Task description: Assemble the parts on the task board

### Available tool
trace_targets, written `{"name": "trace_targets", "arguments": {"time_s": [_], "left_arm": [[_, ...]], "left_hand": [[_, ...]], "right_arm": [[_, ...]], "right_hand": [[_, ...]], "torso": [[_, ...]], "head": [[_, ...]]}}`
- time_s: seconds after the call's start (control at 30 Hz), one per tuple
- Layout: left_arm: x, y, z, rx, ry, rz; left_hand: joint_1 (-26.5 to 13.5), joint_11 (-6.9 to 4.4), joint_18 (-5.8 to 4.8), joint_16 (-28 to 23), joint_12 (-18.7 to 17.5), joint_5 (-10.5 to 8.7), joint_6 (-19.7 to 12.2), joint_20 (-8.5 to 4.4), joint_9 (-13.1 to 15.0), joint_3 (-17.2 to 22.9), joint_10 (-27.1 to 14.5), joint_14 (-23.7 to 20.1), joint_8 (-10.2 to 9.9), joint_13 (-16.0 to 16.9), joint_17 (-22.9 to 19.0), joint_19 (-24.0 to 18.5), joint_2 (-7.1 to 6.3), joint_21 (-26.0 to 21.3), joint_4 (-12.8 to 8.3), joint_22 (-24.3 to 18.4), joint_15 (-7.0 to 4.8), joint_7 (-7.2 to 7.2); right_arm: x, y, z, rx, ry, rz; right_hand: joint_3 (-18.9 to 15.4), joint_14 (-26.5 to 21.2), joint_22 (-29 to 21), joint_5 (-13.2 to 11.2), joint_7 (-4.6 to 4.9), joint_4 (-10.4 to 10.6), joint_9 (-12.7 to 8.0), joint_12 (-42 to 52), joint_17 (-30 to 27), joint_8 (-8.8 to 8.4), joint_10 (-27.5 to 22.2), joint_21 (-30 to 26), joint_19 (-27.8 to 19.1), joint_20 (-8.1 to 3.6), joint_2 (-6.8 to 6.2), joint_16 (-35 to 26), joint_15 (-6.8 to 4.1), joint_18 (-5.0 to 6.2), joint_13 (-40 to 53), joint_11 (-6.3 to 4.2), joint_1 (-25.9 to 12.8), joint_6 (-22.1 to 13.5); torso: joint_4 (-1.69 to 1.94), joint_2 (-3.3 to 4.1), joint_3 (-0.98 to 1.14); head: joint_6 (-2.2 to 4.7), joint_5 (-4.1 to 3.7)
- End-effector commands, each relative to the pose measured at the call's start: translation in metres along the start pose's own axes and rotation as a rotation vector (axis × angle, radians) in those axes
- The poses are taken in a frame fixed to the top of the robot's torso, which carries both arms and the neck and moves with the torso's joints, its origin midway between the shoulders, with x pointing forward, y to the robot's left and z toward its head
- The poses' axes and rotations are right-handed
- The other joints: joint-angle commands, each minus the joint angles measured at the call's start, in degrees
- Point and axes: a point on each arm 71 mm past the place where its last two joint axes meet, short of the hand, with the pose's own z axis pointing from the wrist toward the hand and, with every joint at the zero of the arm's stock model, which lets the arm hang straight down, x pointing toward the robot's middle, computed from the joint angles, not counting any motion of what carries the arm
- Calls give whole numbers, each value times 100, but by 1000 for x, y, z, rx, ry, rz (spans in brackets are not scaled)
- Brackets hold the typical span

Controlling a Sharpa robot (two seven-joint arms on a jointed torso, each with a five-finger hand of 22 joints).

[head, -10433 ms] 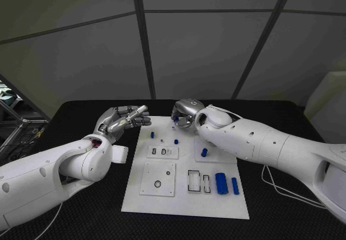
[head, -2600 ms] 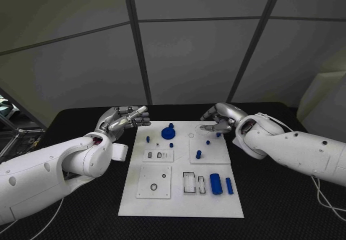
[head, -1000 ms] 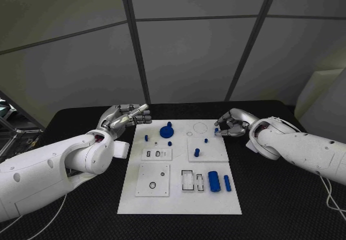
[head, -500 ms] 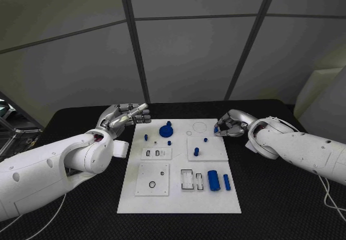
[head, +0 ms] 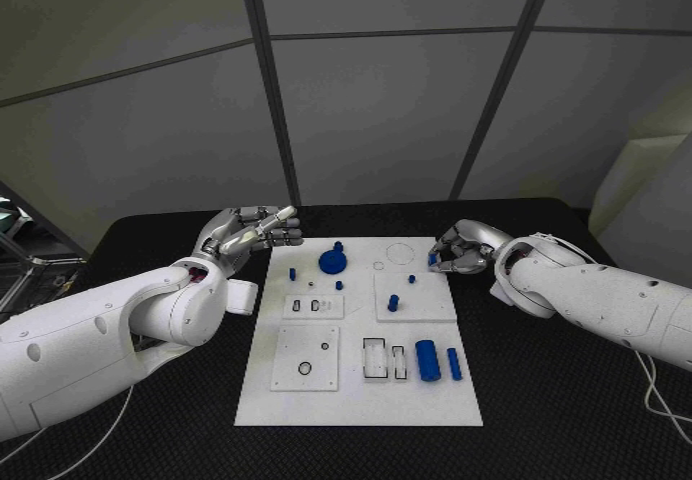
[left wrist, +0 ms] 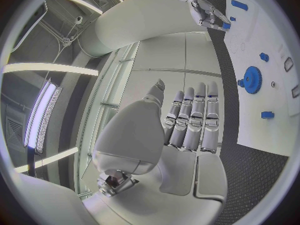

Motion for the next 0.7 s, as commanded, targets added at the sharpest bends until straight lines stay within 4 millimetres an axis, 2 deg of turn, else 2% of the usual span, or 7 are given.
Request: {"name": "trace_targets", "arguments": {"time_s": [0.03,0.27,0.43,0.57,0.7], "left_arm": [[1,-1,0,8,12,2],[1,-1,0,8,11,2],[1,-1,0,8,11,2],[0,-1,0,8,11,2],[0,-1,0,7,10,3]], "left_hand": [[10,43,-78,-25,-33,19,1,5,0,9,-12,-32,-30,-7,7,-15,43,-22,-30,-5,6,50],[10,43,-78,-25,-33,19,1,5,0,9,-12,-32,-30,-7,7,-15,43,-22,-30,-5,6,50],[10,43,-78,-25,-33,19,1,5,0,9,-12,-32,-30,-7,7,-15,43,-22,-30,-5,6,50],[10,43,-78,-25,-33,19,1,5,0,9,-12,-32,-30,-7,7,-15,43,-22,-30,-5,6,50],[10,43,-78,-25,-33,19,1,5,0,9,-12,-32,-30,-7,7,-15,43,-22,-30,-5,6,50]], "right_arm": [[-1,1,1,0,-8,-10],[-2,1,1,8,-25,-1],[-3,2,2,11,-53,24],[-6,3,1,9,-91,63],[-7,7,-2,2,-116,101]], "right_hand": [[10,435,1510,-14,-3,-13,6,33,649,18,286,37,604,-12,44,33,-31,-87,911,-16,-28,50],[14,438,1510,-16,-16,-2,8,45,664,16,294,37,604,-19,82,40,-37,-87,923,-25,-89,95],[108,443,1510,30,-69,-39,42,49,684,62,297,37,604,-41,242,50,-68,-87,928,-68,-69,269],[226,444,1510,80,-109,-108,73,54,691,79,300,37,604,-71,419,54,-99,-87,935,-105,-4,373],[286,446,1510,136,-125,-176,93,58,701,79,303,37,604,-90,495,58,-117,-87,941,-121,26,423]], "torso": [[2,0,1],[0,0,1],[-1,-2,2],[6,-3,3],[2,-11,1]], "head": [[-5,-5],[-16,-6],[-17,-7],[-17,-9],[-13,-3]]}}
